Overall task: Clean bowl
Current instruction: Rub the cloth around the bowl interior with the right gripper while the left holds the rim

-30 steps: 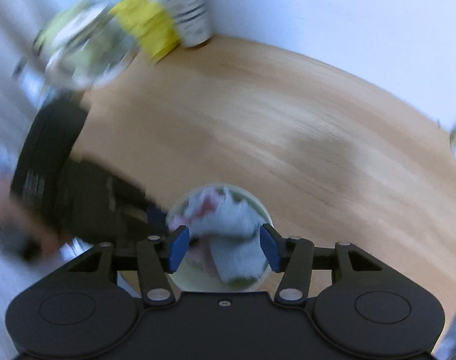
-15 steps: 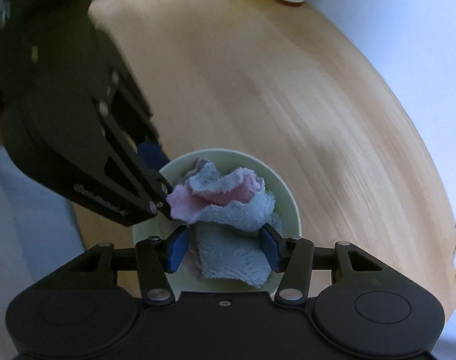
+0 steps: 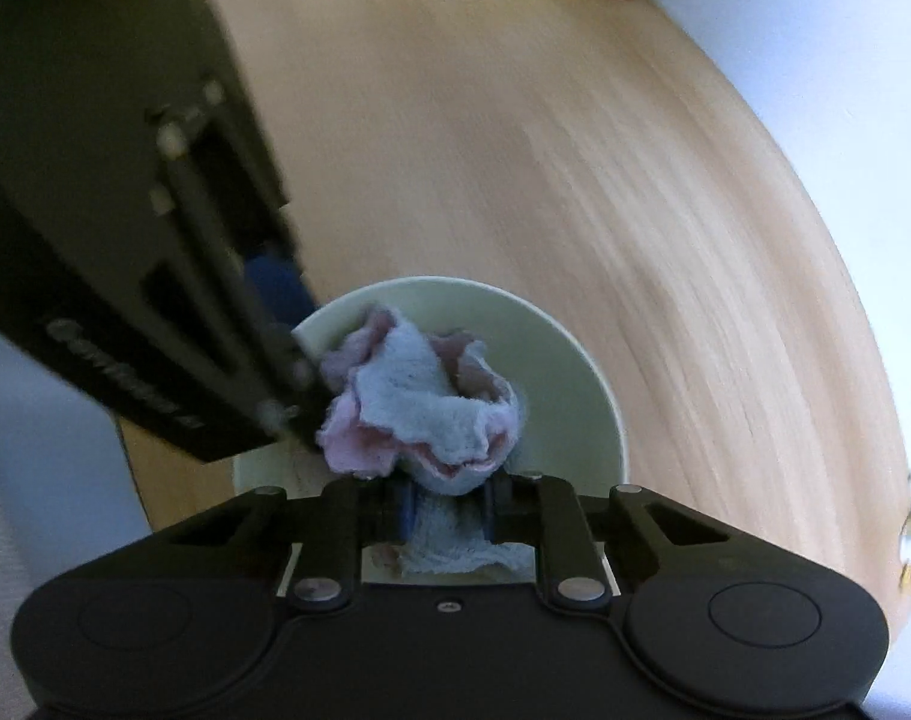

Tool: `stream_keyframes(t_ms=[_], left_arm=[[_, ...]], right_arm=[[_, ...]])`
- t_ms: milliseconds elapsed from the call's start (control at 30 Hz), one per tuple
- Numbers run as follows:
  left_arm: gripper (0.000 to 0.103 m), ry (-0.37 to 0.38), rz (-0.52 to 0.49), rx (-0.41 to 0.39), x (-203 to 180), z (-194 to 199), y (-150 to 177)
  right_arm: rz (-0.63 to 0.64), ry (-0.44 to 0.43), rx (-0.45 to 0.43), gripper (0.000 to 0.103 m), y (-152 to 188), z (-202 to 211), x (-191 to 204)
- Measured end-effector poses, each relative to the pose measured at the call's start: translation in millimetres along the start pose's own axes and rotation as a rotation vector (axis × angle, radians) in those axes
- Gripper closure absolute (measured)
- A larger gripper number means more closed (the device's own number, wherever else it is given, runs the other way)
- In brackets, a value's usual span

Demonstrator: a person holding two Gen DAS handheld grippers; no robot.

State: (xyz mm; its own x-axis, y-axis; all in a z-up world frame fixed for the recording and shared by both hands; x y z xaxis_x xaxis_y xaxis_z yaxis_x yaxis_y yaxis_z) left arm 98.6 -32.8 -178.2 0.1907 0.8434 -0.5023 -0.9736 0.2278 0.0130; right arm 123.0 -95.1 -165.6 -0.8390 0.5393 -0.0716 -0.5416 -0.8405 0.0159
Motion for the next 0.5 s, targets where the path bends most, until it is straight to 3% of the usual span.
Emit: stream_keyframes(t_ms=[167,300,500], left_arm=[[0.079,-0.002,-0.006,0.003,0,0,-1],[0.079,0.001,-0.011,0.023,0,-1,-3],[0.08,-0.082,-0.08,0.014,-4,-2,-4]], right_arm=[[-0.133,-0.002,-0.081,0.083,11,12,-14],[-0.131,0.0,-0.113,0.083,16,20,-13],[-0.129,0.002,-0.162,0.083,25,31,-10]])
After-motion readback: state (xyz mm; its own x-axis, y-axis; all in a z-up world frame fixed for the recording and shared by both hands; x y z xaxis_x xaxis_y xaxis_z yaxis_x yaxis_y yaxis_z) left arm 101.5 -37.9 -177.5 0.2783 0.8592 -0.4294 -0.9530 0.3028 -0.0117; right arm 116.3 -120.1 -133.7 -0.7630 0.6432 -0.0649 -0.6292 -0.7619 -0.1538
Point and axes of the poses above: each gripper's, at about its wrist camera, not at the fingertips, and z roughly against the way its jaws point, x to its left, y to its underside, the point moved 10 cm from there along -z, roughly the way its jaws point, and after that the axes turned 14 degrees about x, right-handed, at the moved point
